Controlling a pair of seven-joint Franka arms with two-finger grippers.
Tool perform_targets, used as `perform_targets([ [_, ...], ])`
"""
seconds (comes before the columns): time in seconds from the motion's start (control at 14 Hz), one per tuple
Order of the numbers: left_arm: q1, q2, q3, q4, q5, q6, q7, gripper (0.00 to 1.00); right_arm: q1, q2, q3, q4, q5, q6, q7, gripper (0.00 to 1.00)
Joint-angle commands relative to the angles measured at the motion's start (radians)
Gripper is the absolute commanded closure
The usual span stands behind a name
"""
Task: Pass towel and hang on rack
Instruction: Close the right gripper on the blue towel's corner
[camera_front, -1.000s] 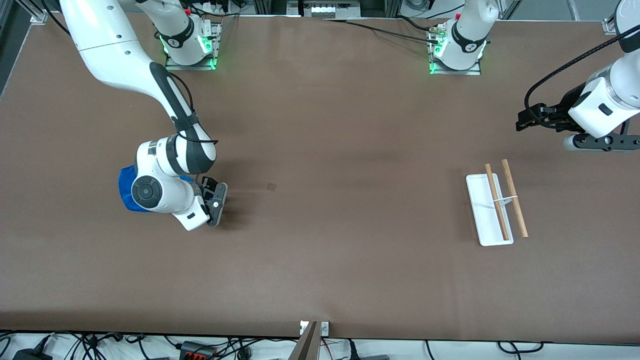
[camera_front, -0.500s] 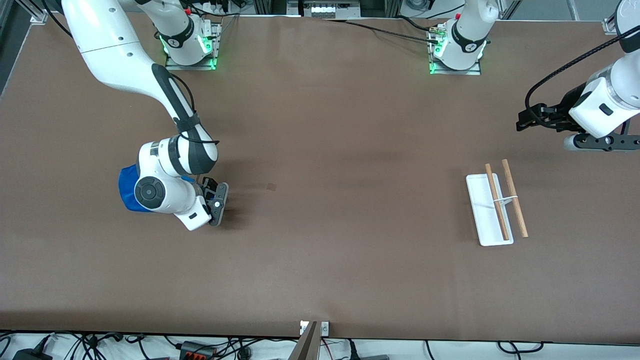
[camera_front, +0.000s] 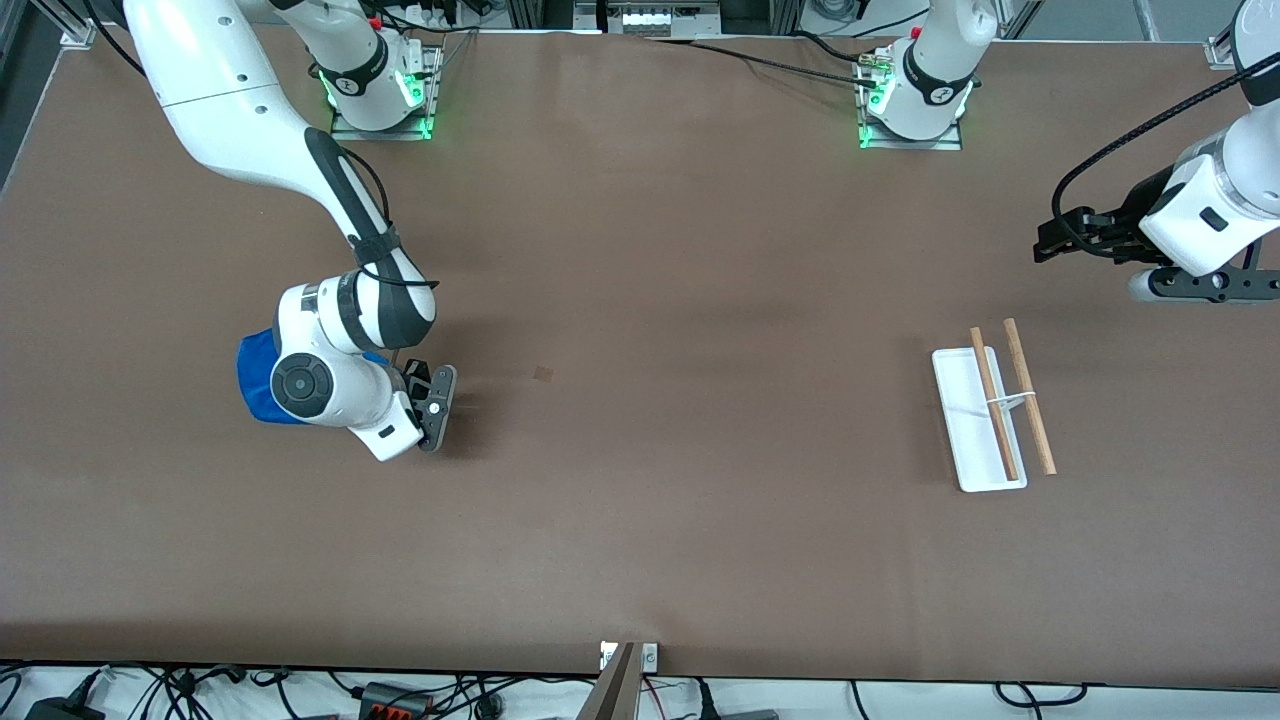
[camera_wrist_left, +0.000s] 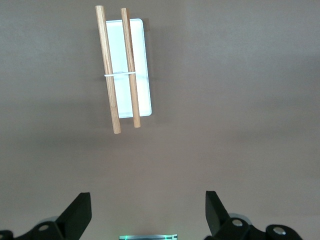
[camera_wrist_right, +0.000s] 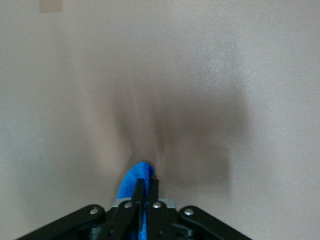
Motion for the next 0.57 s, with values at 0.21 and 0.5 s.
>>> perform_targets([
  [0.21, 0.007, 0.005, 0.002, 0.018, -0.018, -0.018, 0.027, 0.0, 0.016, -0.062, 0.002, 0.012, 0.009, -0.063, 0.002, 1.0],
  [0.5, 0.007, 0.005, 0.002, 0.018, -0.019, -0.018, 0.027, 0.0, 0.062, -0.194, 0.052, 0.036, 0.01, -0.111, 0.127, 1.0],
])
